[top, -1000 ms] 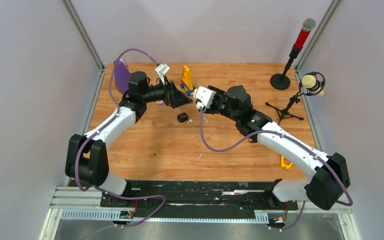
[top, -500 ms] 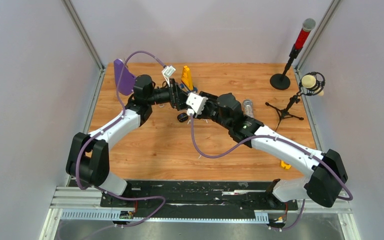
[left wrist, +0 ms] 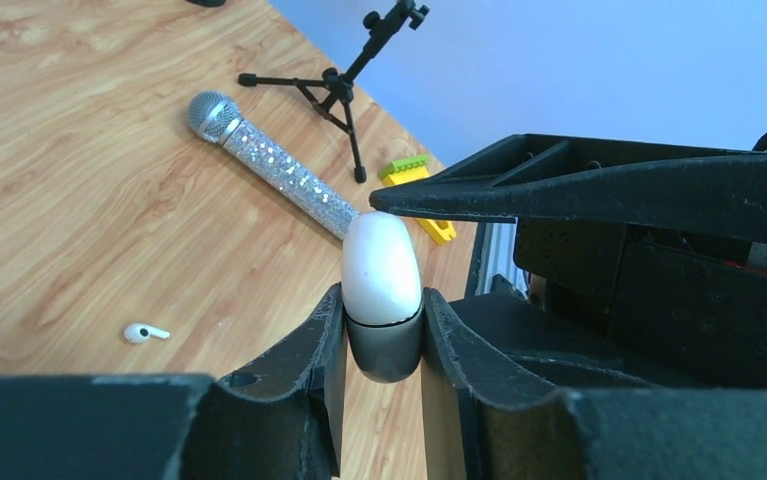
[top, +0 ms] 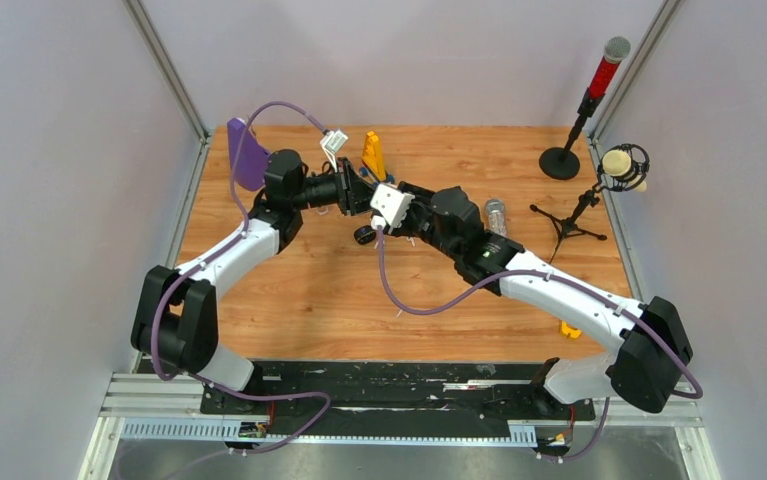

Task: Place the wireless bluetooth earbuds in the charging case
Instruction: Pick up the charging case at the center of the board.

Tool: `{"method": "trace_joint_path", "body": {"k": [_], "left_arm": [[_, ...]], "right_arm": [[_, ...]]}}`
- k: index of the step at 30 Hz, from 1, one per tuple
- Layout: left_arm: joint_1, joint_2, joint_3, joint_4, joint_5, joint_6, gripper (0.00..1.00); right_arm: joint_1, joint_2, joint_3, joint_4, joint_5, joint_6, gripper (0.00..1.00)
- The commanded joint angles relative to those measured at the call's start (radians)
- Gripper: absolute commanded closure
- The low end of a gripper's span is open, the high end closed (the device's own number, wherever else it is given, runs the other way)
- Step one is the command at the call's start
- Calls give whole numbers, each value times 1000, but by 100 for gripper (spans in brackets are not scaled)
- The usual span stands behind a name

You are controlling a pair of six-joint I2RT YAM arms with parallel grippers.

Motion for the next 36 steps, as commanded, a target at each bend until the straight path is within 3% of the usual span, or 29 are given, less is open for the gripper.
{"method": "trace_joint_path", "body": {"k": [1,4,7,11,18,27,36], "left_arm": [[-10,-60,-7,36,32,8,76],[-10,-78,-6,8,38,54,77],[-10,-95,1,-51,80,143,77],[-10,-137,0,-131,135,254,77],[-12,-180,-2,-200,278,346,78],[-67,-217,50,-581,240,710,78],[-91,-234,59,-658,183,818,80]], "right_arm": [[7,-4,28,42,11,32,52],[4,-25,59,-30,-41,55,41],[-29,-75,109,-191,-233,98,31],[-144,-135,178,-394,-605,132,29],[-303,-193,169,-566,-977,2,27],[-325,-41,283,-637,-1118,168,35],[-324,51,290,-626,-1134,258,43]]}}
